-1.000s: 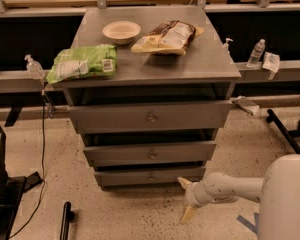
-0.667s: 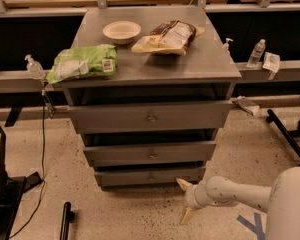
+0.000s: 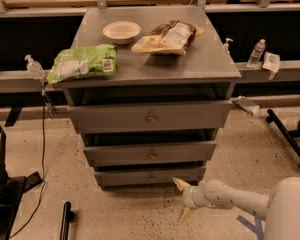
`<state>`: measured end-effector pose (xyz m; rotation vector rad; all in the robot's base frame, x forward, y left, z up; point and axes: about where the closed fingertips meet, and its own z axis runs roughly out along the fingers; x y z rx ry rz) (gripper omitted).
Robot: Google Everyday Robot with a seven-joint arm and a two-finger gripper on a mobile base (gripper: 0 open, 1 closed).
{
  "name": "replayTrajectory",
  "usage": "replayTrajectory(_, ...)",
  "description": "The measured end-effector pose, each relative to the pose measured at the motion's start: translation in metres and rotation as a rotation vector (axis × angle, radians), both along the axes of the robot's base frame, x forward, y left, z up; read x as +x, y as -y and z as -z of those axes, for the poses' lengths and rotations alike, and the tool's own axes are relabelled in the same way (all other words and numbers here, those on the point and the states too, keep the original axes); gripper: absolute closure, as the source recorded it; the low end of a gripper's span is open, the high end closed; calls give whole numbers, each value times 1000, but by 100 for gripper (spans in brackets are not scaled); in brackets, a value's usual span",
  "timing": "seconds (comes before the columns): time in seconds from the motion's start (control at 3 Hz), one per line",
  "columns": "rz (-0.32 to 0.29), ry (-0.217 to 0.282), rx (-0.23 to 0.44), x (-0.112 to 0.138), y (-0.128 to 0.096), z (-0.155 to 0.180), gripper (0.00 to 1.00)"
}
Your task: Open bottom drawer
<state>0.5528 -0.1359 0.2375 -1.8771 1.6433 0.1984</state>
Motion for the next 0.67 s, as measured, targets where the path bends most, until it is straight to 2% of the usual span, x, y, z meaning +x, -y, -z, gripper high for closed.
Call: replayTrajectory(0.67, 0, 42, 17, 27, -1, 28, 0)
